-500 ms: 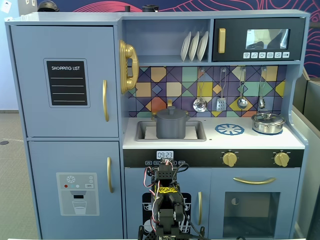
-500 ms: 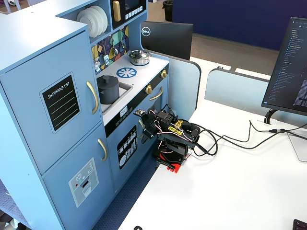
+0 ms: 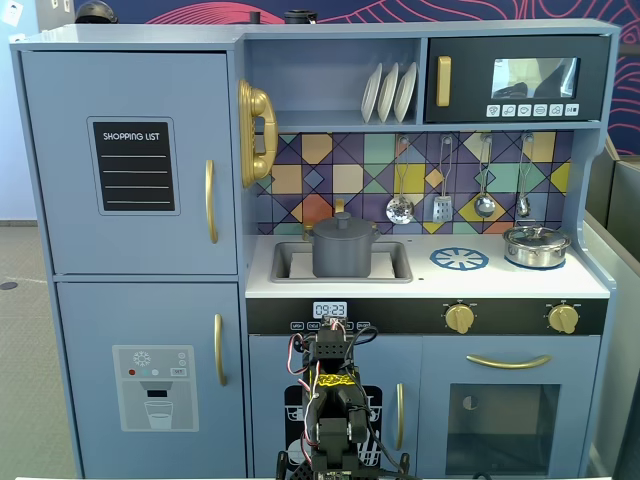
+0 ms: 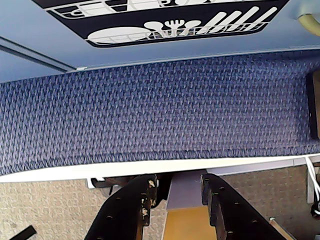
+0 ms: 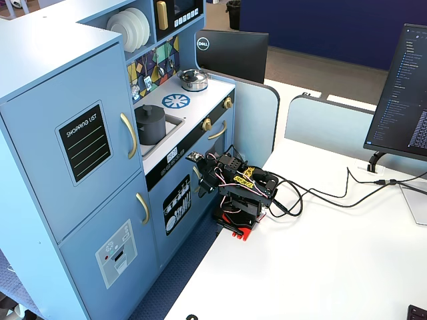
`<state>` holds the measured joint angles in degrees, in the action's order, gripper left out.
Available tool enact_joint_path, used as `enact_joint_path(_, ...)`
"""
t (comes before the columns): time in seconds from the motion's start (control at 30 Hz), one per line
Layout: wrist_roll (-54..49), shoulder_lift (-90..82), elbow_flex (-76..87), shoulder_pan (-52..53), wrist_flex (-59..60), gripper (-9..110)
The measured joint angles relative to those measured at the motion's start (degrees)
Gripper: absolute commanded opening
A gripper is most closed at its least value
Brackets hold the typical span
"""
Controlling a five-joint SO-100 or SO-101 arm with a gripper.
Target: Take off the lid from the gray recipient and place it on the counter
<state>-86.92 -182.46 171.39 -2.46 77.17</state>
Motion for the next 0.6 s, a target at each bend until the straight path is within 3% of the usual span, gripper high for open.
enact_joint_path(0.27, -2.0, 5.0, -23.6, 0.1, -1.1, 0)
enact_joint_path(0.43, -1.8, 11.2, -39.3, 0.2, -13.7, 0)
enact_joint_path(0.6, -3.2, 17.4, -46.0, 1.0, -30.7, 9)
